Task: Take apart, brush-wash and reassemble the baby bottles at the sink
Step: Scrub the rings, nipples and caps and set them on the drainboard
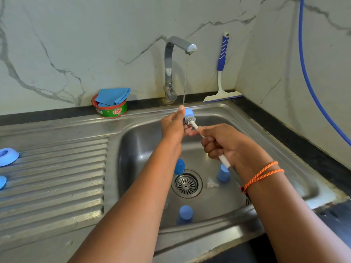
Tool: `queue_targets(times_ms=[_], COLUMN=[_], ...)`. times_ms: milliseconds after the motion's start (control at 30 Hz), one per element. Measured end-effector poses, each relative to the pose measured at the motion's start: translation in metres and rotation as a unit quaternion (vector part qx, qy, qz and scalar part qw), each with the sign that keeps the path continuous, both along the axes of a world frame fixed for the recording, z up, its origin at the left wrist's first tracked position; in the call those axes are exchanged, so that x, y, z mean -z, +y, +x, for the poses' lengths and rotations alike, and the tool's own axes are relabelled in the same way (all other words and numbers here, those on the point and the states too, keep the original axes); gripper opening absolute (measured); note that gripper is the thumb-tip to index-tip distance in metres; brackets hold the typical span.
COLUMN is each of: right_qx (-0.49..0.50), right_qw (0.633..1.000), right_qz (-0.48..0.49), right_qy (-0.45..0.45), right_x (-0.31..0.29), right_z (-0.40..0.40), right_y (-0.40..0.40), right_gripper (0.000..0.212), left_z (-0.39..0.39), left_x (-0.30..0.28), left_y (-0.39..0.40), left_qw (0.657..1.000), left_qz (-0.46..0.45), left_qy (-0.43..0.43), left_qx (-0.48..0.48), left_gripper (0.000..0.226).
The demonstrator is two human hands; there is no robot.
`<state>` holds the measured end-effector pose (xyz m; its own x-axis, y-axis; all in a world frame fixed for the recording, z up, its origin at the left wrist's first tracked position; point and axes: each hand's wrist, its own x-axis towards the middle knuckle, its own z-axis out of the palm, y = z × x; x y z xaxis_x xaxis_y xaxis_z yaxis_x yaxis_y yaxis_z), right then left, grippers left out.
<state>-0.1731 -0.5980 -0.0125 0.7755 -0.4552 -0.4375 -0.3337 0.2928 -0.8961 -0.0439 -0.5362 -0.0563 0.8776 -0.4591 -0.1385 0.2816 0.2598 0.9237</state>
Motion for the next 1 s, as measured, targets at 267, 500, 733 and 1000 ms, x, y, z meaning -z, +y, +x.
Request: queue_targets(times_ms=[267,500,733,1000], right_qx=[0.018,0.036,0.003,0.018], right_qw=[0.987,0.847,0.678,0.784], right_qz=[-0.161,-0.526,-0.722,-0.61], right_qy=[-0.009,0.073,0.137,0.117], right_x=[0.009,0.018,-0.004,0.015], right_z=[0.008,0.016,0.011,0.021], right_y=[0.009,0.014,0.049,0.036], right_gripper=[0.023,0.019,0.017,0.015], left_z=[0.003,0.006,0.011,0.014], left_x=[-0.003,0.002,0.0,-0.001], left_y=[0.001,-0.002,0.0,0.006], left_qw=[0.997,0.997,0.993,0.994], left_qz=[-0.033,-0.022,0.037,0.005], left_qy=[0.061,0.039,-0.039,0.057], left_qx=[-0.031,-0.062,-0.108,-0.09], left_gripper=[0.02,0.027,0.042,0.03])
